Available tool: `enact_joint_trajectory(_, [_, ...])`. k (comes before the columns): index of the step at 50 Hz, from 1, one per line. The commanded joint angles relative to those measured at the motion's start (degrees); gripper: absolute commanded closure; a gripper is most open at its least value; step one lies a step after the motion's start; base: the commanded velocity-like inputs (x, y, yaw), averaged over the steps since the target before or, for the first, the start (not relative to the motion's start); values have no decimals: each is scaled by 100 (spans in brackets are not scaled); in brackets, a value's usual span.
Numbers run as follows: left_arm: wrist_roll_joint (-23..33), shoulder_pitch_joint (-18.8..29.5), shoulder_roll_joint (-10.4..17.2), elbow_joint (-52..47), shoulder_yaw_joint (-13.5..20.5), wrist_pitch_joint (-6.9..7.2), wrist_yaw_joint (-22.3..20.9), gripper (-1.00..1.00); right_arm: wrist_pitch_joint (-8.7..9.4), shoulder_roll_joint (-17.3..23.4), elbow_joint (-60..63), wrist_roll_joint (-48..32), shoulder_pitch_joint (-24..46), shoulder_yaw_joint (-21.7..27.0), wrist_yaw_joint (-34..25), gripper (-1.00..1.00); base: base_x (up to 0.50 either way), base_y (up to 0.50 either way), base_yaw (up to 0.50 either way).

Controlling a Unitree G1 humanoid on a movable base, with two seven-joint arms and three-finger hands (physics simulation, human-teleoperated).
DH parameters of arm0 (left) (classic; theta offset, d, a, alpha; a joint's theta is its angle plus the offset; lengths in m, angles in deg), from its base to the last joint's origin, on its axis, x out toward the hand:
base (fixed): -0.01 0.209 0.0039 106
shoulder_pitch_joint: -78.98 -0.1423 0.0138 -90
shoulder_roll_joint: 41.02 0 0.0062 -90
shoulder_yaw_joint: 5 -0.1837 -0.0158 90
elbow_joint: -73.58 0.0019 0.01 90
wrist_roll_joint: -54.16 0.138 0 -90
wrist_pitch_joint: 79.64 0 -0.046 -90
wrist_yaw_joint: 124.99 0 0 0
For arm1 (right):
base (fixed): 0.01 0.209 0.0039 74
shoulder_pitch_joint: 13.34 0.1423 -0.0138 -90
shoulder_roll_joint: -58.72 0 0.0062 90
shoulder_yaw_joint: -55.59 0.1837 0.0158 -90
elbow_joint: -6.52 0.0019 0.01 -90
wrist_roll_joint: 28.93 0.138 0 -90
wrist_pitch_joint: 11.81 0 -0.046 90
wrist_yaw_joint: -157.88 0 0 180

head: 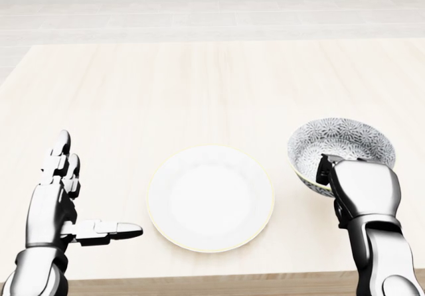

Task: Put the bowl on the plate.

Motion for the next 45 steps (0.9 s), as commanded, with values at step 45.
enact_joint_trajectory(45, [1590,-113,69,838,-325,-645,406,-100,0,-471,974,-246,82,-267,-347,57,0,0,0])
